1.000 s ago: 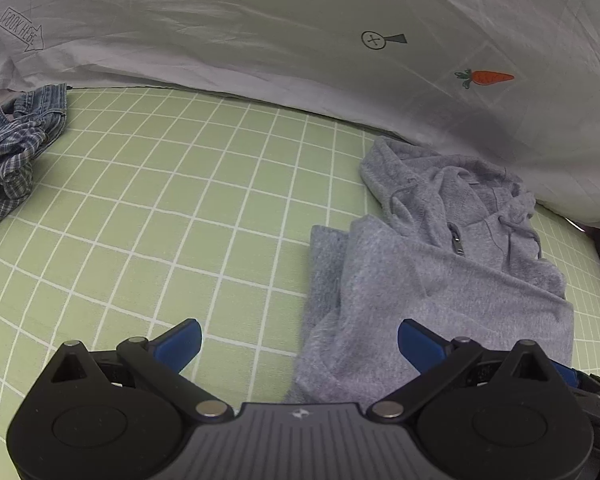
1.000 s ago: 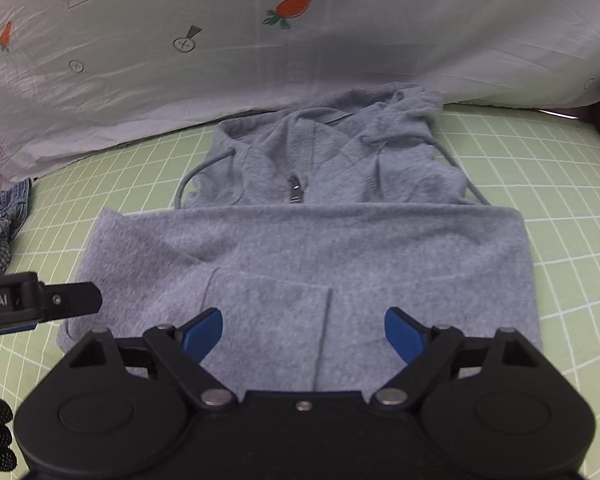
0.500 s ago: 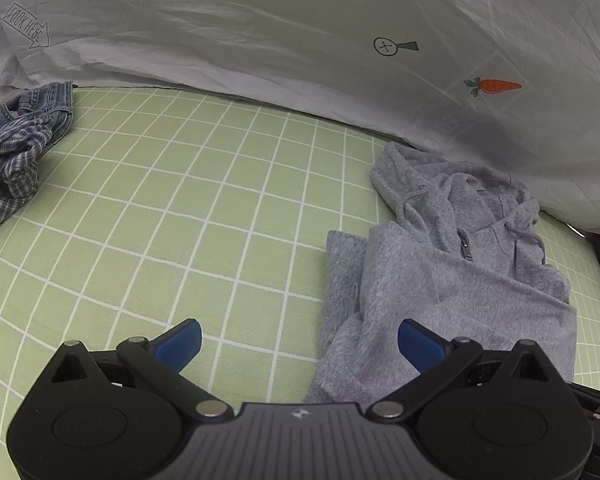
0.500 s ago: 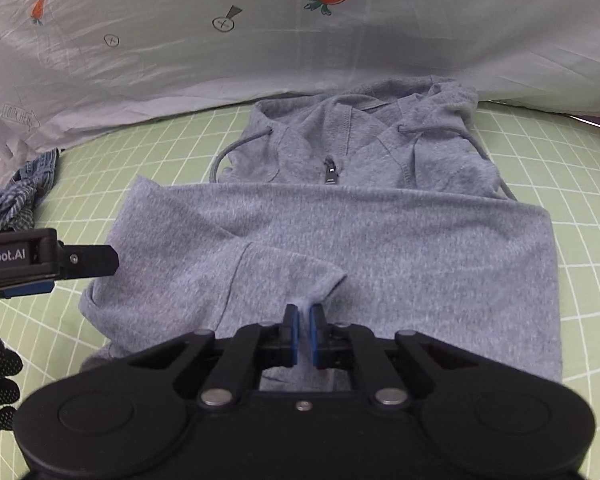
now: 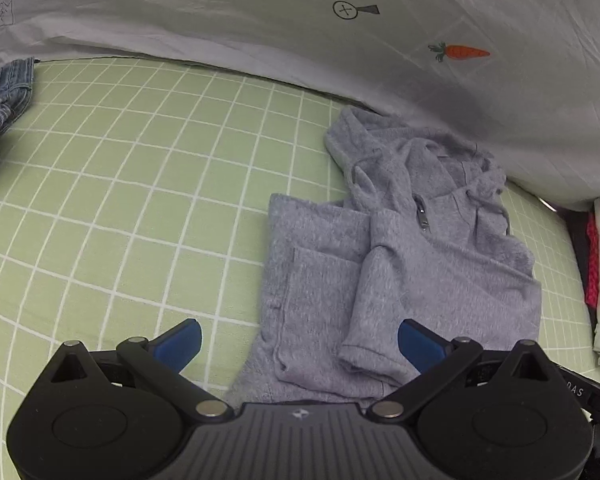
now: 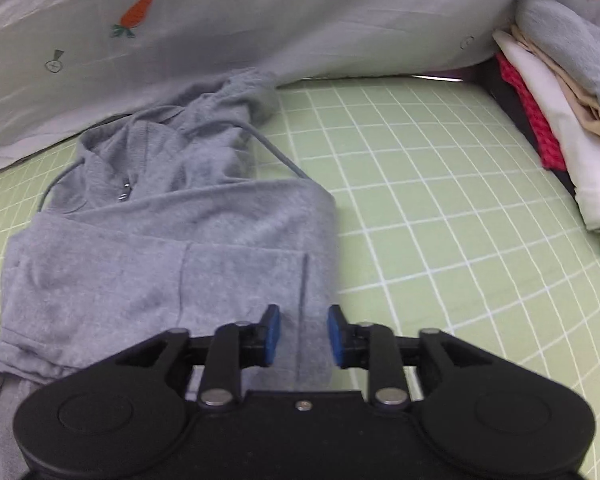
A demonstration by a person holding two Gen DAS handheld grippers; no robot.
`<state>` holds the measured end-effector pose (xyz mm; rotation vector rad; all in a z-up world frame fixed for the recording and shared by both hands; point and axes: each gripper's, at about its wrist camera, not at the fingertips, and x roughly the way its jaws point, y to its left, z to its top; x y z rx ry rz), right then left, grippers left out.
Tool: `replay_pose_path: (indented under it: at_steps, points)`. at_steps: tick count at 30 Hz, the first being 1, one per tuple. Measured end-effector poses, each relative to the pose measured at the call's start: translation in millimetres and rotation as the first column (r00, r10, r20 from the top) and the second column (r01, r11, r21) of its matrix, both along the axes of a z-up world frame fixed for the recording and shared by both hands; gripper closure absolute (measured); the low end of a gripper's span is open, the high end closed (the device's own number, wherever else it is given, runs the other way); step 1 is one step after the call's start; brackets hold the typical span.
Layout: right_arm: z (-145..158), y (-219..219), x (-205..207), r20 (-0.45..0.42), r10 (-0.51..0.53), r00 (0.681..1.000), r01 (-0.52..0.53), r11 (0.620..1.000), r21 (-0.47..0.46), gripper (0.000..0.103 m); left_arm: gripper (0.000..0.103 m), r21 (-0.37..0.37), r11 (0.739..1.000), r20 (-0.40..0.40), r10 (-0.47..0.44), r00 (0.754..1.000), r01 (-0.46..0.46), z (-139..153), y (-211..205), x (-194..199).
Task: Fold clothes
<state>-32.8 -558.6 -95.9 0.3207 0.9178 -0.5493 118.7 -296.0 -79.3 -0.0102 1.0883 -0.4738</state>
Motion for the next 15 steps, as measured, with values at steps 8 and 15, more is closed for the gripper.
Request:
replay_pose_path:
  at_steps: [8,15]
  points:
    - [-2,-1,-9,0.058,0.014,0.998,-0.014,1.0,-0.002,0.0,0.0,0.085,0.996,0.056,-0.017,0.998,0.012,6,-14,4]
    - [0,-5,15,0.063,0.031,0.998,-0.03,1.0,-0.008,0.0,0.0,0.061,0.998,0.049,-0.005,0.999,0.002,12,-19,32]
